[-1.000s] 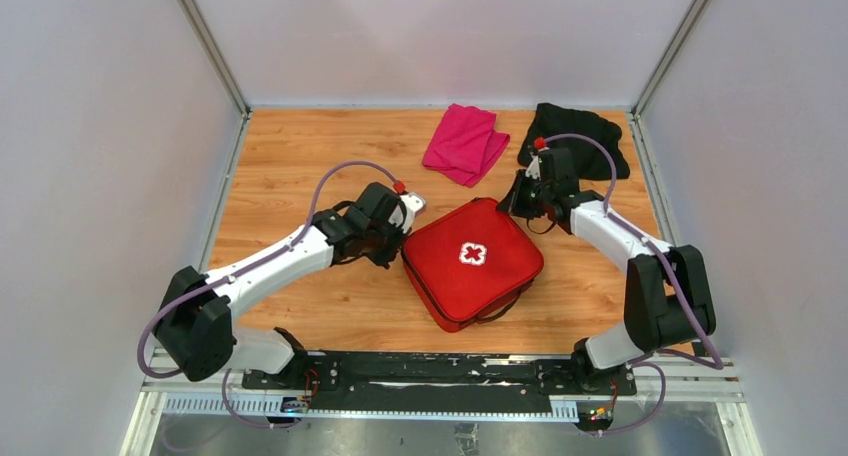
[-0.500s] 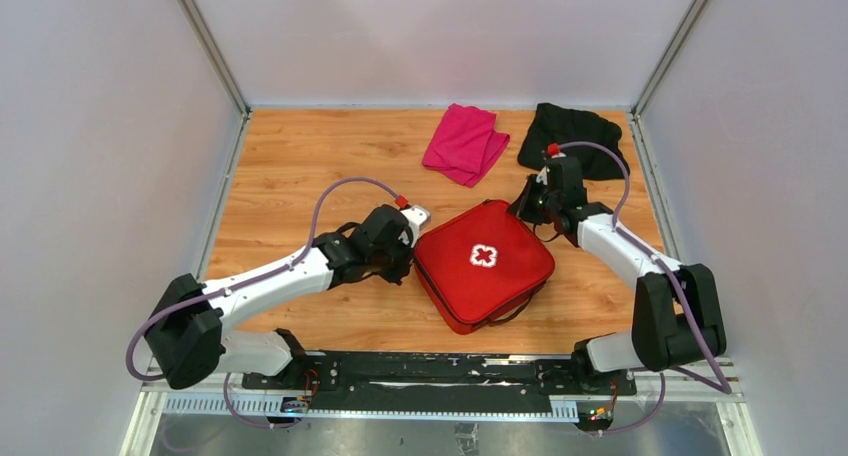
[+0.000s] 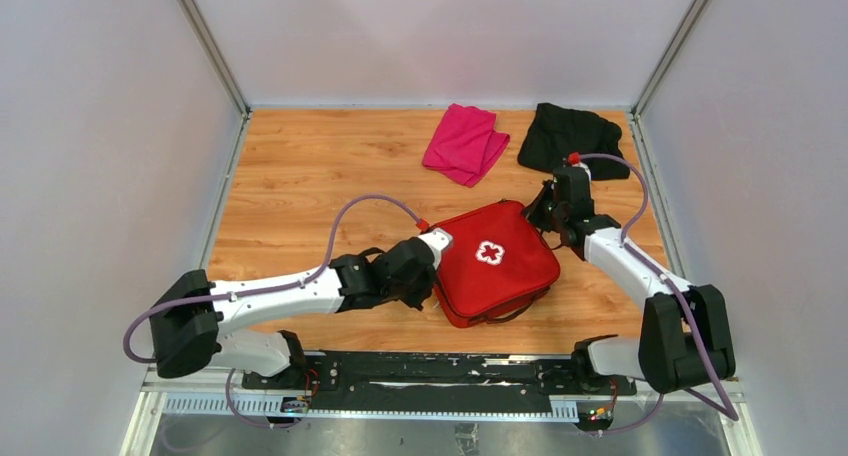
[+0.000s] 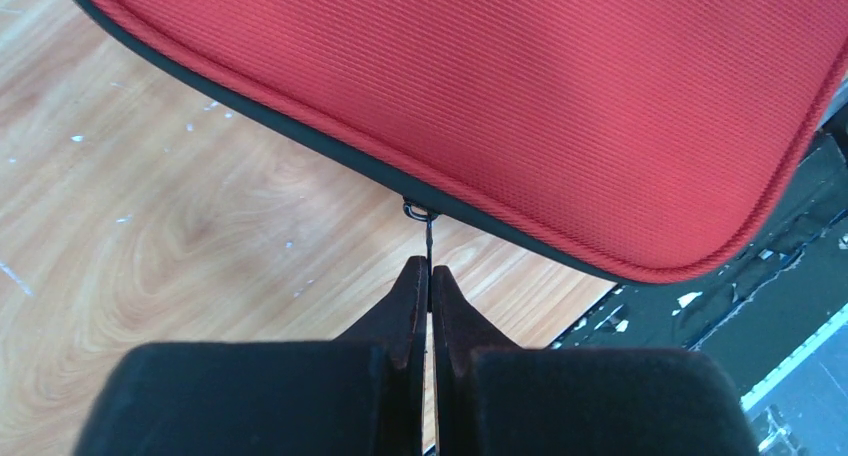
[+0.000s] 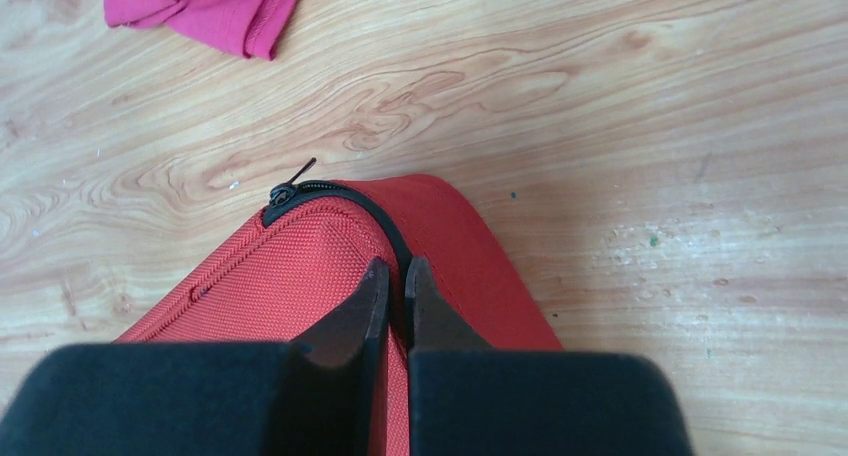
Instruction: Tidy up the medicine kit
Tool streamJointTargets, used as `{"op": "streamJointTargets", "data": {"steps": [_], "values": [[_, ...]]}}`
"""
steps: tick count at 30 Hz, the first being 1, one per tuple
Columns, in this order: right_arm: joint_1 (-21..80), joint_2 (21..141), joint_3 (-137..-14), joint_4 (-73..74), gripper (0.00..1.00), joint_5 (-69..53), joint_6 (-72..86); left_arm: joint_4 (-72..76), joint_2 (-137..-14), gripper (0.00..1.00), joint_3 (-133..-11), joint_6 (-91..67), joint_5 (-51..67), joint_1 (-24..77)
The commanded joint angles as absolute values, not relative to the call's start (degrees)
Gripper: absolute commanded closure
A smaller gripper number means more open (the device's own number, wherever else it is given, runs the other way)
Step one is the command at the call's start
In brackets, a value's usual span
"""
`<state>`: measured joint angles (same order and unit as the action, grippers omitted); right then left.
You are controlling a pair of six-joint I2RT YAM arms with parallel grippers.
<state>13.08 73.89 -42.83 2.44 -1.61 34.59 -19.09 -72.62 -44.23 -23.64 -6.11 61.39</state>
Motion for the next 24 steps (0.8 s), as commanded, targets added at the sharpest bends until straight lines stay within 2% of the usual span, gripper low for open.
{"op": "streamJointTargets", "data": {"steps": [1,11,19,22,24], "values": [[10.5,72.6,-40.2,2.1,1.0,10.3,41.7,-18.6,-74.8,1.0,-44.4,-28.5,-7.6,66.7],[10.5,69.3,-38.4,3.3,1.0,12.9,44.5,-16.7,-81.5,1.0,-49.1,-32.0,-10.2,76.7],[10.5,65.5,-38.2,4.8,0.99,12.5,40.3,-18.3,-80.7,1.0,-47.7,-32.8,-15.3,77.6],[10.5,62.8,-39.1,6.7,0.75,9.8,35.0,-20.8,-79.2,1.0,-47.0,-32.0,-18.7,77.4],[10.5,61.0,-41.1,9.4,0.64,7.9,31.1,-21.4,-78.1,1.0,-46.2,-30.8,-19.2,76.4]]}}
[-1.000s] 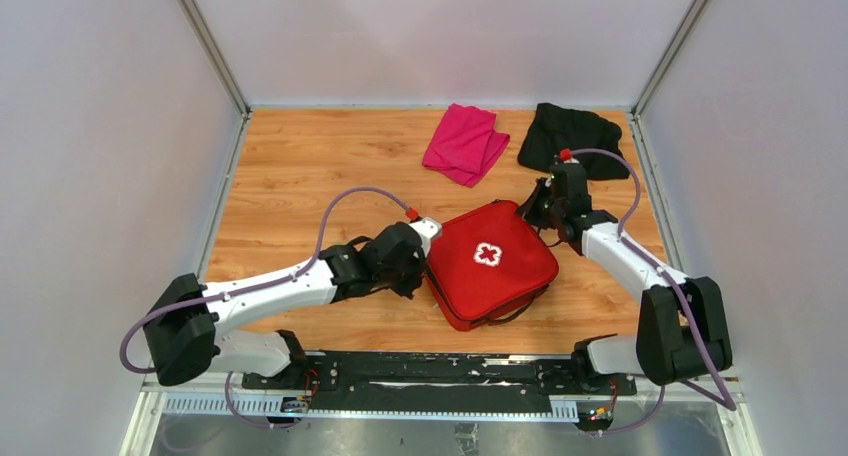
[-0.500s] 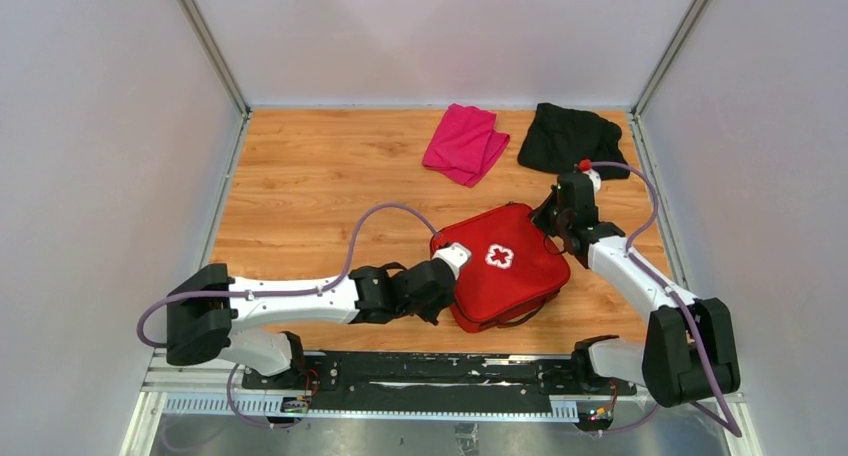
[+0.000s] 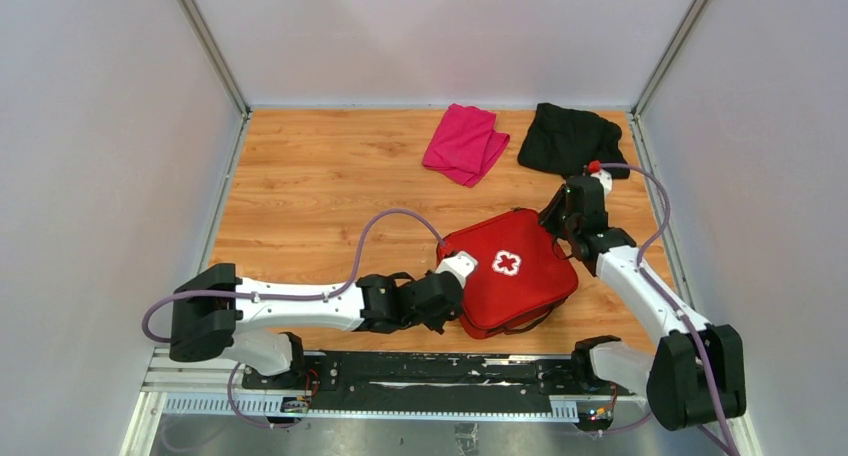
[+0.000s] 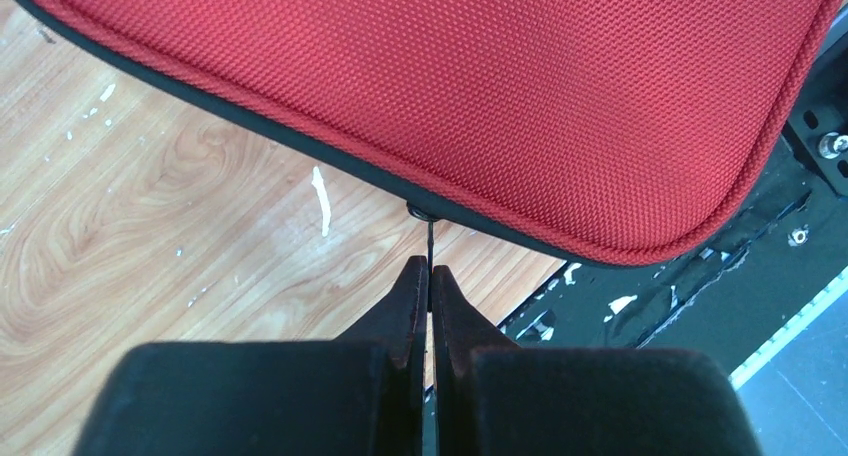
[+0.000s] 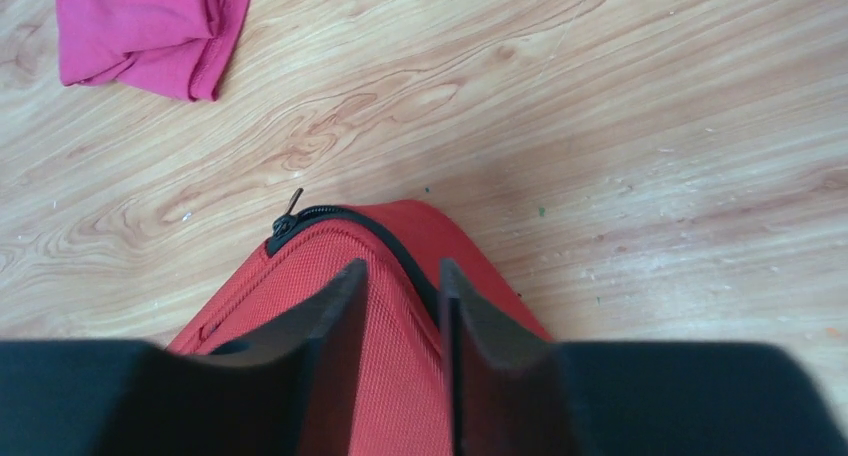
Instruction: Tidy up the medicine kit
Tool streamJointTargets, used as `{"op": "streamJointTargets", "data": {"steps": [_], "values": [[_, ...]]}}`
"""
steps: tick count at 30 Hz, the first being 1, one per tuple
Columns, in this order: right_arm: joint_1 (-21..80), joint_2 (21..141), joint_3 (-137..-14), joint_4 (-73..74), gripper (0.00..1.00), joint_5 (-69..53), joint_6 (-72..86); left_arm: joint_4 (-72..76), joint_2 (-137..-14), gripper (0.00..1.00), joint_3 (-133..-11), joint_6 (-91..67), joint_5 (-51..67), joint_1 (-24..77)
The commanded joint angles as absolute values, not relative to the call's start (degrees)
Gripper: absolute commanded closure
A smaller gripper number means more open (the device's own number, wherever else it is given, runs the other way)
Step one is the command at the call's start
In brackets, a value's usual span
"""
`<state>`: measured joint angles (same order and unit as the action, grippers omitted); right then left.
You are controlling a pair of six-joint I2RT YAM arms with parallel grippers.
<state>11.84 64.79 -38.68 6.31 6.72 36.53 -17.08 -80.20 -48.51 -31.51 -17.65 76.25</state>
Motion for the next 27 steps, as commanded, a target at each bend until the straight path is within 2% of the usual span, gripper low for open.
{"op": "streamJointTargets", "data": {"steps": [1,5,10,13,17,22,27], "values": [[10.6,60.1,-42.1,12.1,0.6,6.9,28.8,-21.5,-77.3,1.0,-45.6,-30.0,-18.7,75.6],[10.6,57.0,-45.5,19.7,0.52,3.1,21.8,-21.2,-74.2,1.0,-43.1,-25.6,-15.9,71.1],[11.8,51.3,-44.7,21.3,0.51,-10.1,16.7,-23.9,-73.3,1.0,-43.6,-16.4,-14.6,66.8],[15.4,49.4,-45.2,23.8,0.53,-13.4,13.7,-23.6,-72.7,1.0,-43.1,-12.3,-11.3,62.9],[26.6,46.1,-43.3,21.8,0.58,-12.1,8.8,-25.2,-72.5,1.0,-44.2,-6.4,-10.8,59.6],[45.2,44.9,-39.5,18.0,0.58,-7.3,-4.7,-28.1,-72.3,1.0,-46.6,-0.2,-10.6,57.6],[56.7,41.5,-32.3,10.0,0.58,-8.9,-18.9,-29.0,-70.0,1.0,-46.1,6.2,-9.5,56.1]]}}
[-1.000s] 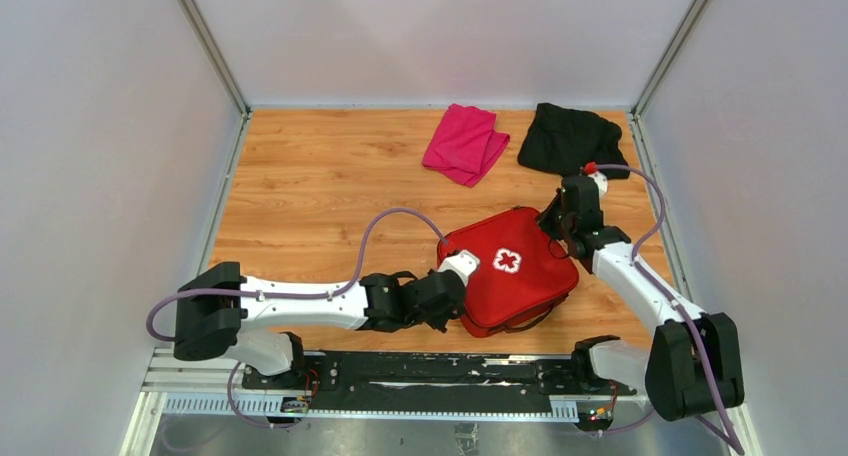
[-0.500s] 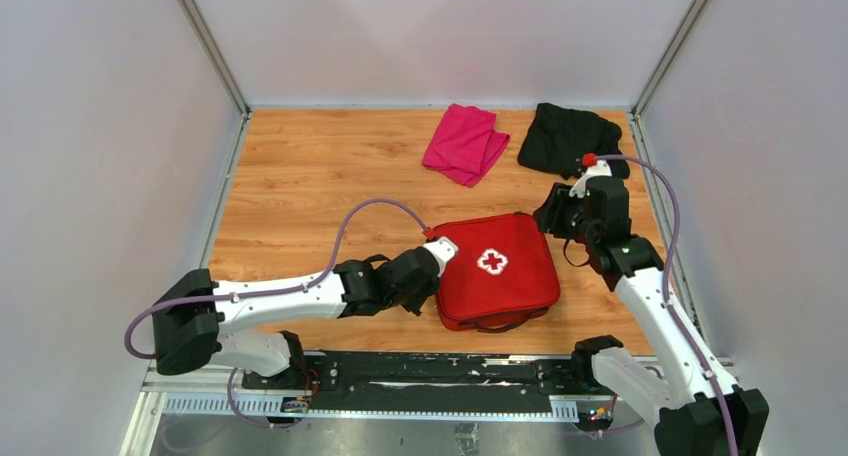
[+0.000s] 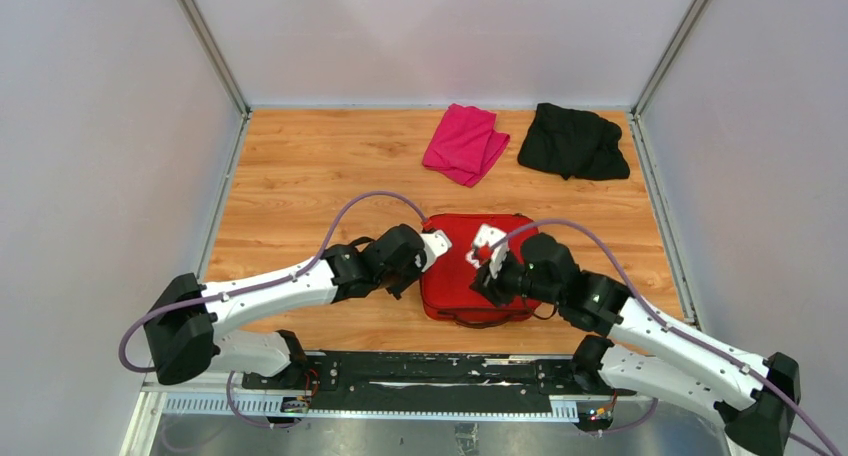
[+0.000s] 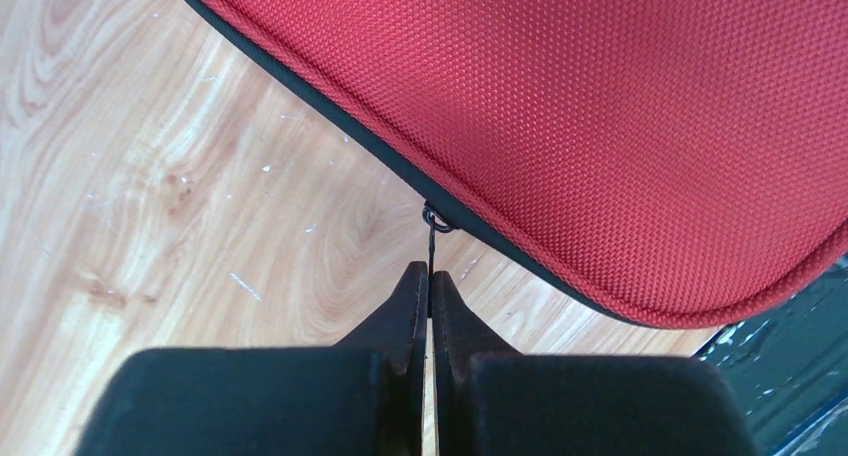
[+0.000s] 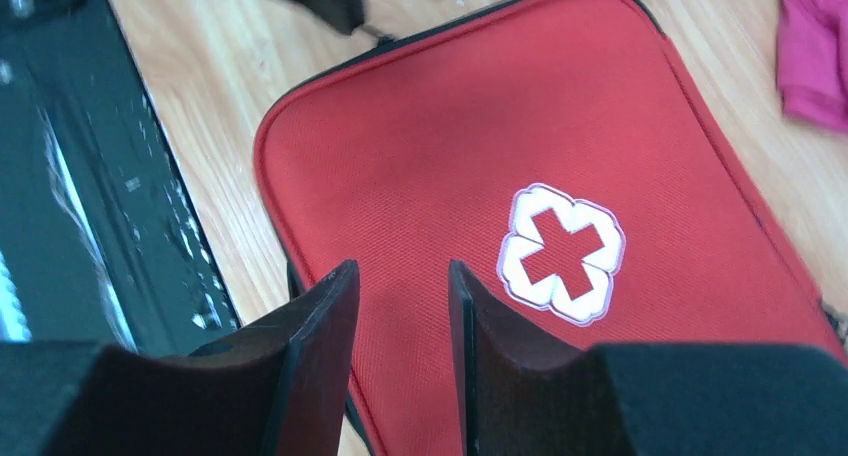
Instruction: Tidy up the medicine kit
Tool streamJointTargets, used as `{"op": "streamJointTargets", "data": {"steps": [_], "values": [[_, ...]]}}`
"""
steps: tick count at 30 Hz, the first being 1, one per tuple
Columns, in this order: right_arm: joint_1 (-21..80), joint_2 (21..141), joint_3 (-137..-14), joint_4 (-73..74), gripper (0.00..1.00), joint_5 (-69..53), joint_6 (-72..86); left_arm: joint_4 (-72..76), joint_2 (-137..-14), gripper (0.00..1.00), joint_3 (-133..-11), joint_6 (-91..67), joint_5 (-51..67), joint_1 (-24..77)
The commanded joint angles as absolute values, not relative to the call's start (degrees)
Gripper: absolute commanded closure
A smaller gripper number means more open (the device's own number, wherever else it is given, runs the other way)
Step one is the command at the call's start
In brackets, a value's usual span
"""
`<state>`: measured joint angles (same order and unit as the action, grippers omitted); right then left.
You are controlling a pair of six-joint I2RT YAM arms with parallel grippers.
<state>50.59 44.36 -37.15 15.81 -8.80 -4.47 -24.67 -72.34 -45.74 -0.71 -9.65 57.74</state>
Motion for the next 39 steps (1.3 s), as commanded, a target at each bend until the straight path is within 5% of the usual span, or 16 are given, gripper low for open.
{"op": "streamJointTargets", "data": {"steps": [1,8,10,17,39], "values": [[58.6,40.4,-30.4,7.9,0.57,-9.3,-22.2,-28.9,-69.5,1.0,-45.7,7.1,-8.9,55.6],[64.8,40.2,-26.3,3.3,0.5,-11.2,-37.3,-27.6,-66.9,1.0,-44.1,9.6,-5.2,52.3],[64.9,42.4,-27.6,4.6,0.38,-13.2,-38.4,-27.1,-67.2,1.0,-44.0,9.8,-4.0,52.2],[65.7,47.2,-28.7,4.3,0.37,-14.8,-39.5,-26.6,-69.0,1.0,-44.6,9.5,-1.1,52.2],[66.3,54.1,-27.8,0.5,0.71,8.9,-31.0,-26.1,-63.3,1.0,-41.3,2.8,6.2,52.3]]}}
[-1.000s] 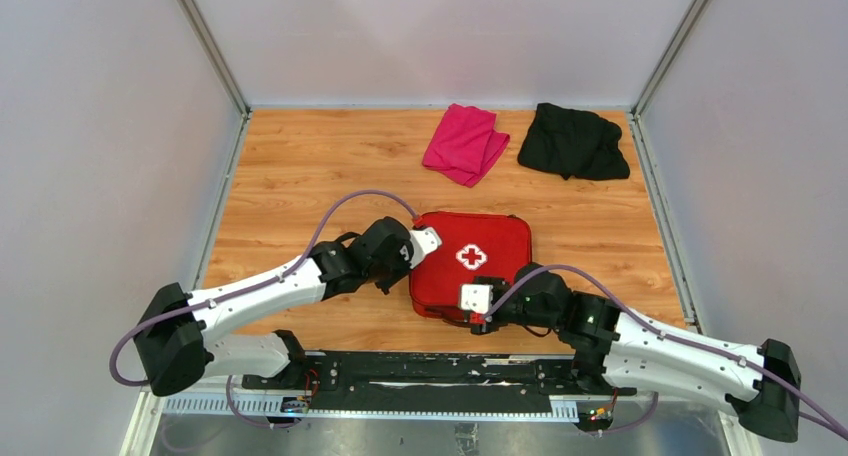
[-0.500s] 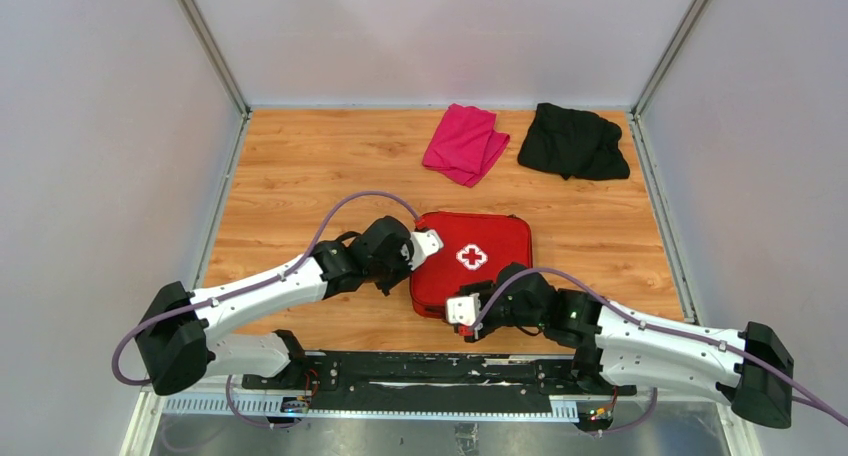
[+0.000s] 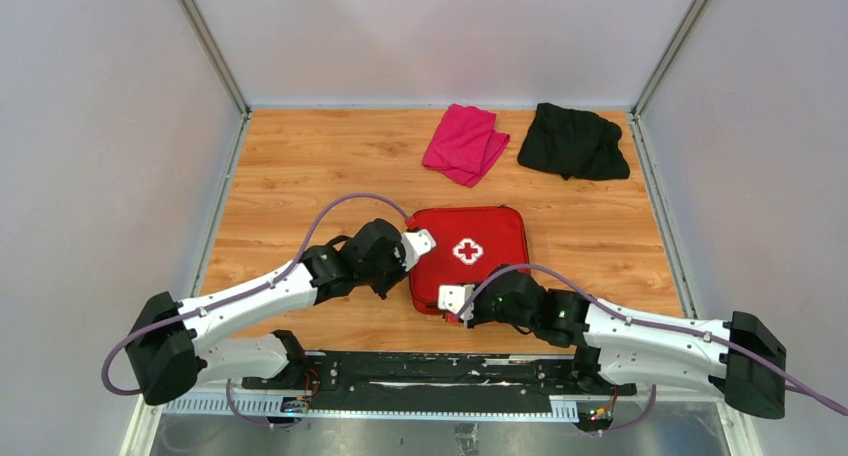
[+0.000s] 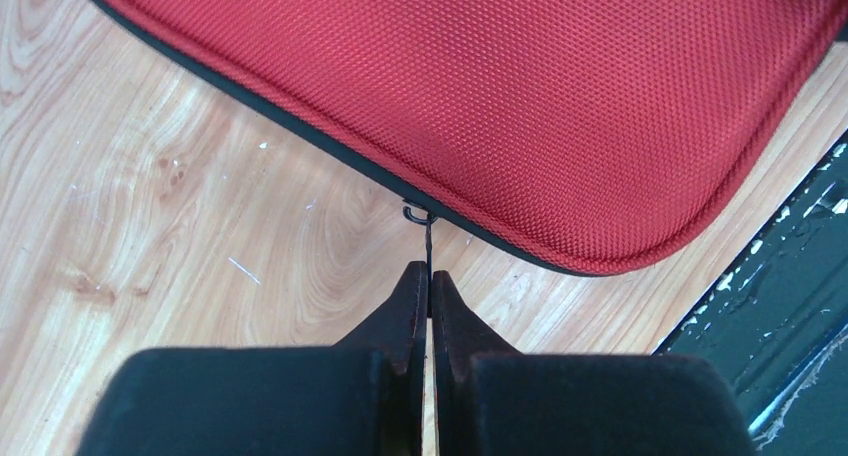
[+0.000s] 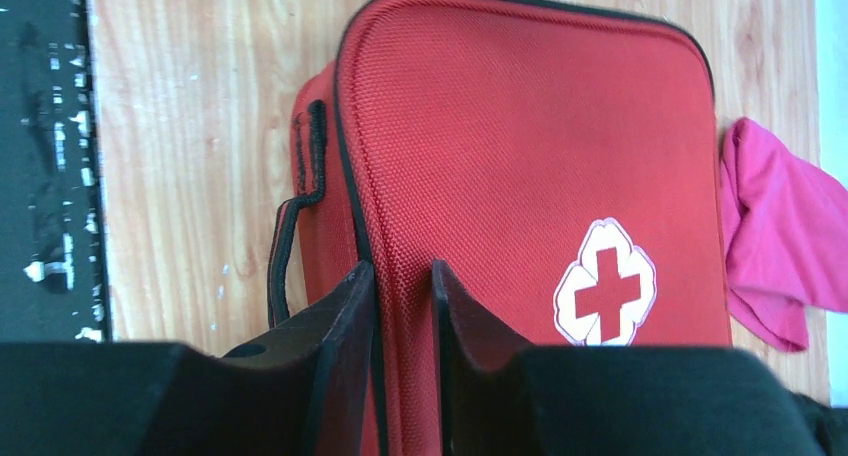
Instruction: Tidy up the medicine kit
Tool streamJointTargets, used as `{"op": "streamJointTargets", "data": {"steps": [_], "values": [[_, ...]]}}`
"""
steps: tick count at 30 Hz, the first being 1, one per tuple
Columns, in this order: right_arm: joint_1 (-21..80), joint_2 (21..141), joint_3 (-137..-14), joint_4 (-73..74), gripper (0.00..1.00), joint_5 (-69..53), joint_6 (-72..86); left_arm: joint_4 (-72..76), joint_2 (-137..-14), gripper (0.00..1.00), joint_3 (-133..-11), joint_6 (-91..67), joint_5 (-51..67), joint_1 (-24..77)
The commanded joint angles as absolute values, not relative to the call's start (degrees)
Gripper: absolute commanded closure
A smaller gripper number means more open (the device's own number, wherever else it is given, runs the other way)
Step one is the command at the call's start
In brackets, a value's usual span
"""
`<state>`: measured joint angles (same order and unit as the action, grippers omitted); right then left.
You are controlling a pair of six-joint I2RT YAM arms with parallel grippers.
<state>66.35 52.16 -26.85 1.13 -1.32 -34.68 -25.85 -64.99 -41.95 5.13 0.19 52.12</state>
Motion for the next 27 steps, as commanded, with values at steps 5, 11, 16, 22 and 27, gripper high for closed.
{"op": "streamJointTargets", "data": {"steps": [5,11,16,22,27], "values": [[66.3,55.7,-28.2,-2.5,0.74,12.0,-27.3,-25.8,-63.1,1.0,-41.3,0.3,9.5,52.7],[66.2,57.8,-29.1,-3.5,0.76,12.9,-25.0,-26.2,-62.7,1.0,-41.3,-2.4,8.6,56.2],[65.5,58.8,-29.5,-3.9,0.78,13.9,-23.5,-26.1,-62.9,1.0,-41.4,-3.9,8.5,58.1],[64.2,59.6,-30.0,-5.3,0.79,14.2,-20.8,-24.1,-62.9,1.0,-40.9,-7.0,8.1,61.5],[64.0,60.6,-29.7,-7.2,0.79,13.5,-18.4,-19.4,-62.2,1.0,-39.3,-11.6,6.8,64.3]]}}
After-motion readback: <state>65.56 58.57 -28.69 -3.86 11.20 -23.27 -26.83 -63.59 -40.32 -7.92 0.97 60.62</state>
